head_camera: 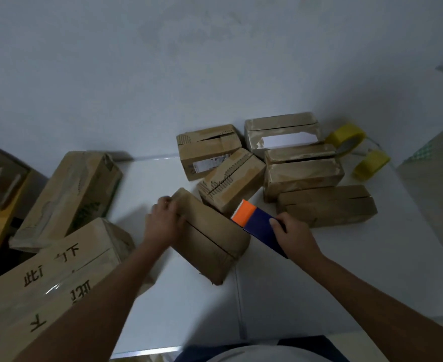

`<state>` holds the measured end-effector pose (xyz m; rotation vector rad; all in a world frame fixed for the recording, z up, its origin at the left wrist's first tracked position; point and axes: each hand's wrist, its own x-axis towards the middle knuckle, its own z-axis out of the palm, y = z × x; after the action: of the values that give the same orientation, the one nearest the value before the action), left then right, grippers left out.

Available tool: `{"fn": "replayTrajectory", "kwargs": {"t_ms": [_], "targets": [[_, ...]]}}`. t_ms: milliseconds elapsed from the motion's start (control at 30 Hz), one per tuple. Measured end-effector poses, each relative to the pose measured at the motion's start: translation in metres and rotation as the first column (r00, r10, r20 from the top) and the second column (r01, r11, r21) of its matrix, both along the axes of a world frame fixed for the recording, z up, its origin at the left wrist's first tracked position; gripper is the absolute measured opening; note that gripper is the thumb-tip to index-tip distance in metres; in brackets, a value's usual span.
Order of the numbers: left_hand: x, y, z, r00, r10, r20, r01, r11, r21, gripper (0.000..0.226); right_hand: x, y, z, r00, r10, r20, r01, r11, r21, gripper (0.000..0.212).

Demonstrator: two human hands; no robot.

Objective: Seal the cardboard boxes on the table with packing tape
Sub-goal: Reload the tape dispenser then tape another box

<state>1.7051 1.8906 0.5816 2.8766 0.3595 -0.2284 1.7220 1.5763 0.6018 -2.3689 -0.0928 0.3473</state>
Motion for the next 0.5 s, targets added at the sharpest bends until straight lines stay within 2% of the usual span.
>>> {"fn": "replayTrajectory", "kwargs": {"t_ms": [67, 133, 267, 400, 500], "targets": [[0.006, 0.022, -0.007, 0.989, 0.114, -0.092, -0.127, 0.981, -0.146, 0.064, -0.001, 0.005, 0.003, 1.0, 0.021, -0.002, -0.021, 1.0, -0.004, 0.03], [0.002, 0.028, -0.016, 0.977, 0.126, -0.174, -0.171, 0.947, -0.273, 0.064, -0.004, 0.008, 0.005, 0.999, 0.044, -0.023, -0.044, 0.999, -0.005, 0.032], [-0.028, 0.011, -0.021, 0.985, 0.12, -0.121, -0.154, 0.929, -0.335, 0.06, -0.008, 0.008, 0.011, 0.993, 0.115, -0.026, -0.116, 0.992, -0.041, 0.04], [-0.062, -0.012, -0.027, 0.988, 0.123, -0.098, -0.15, 0.919, -0.365, 0.057, -0.007, 0.003, 0.016, 0.976, 0.216, 0.006, -0.21, 0.958, -0.194, 0.045], [-0.074, -0.034, -0.031, 0.994, 0.092, -0.062, -0.11, 0.911, -0.398, 0.057, -0.002, -0.002, 0.026, 0.962, 0.27, 0.04, -0.252, 0.937, -0.242, 0.047]]}}
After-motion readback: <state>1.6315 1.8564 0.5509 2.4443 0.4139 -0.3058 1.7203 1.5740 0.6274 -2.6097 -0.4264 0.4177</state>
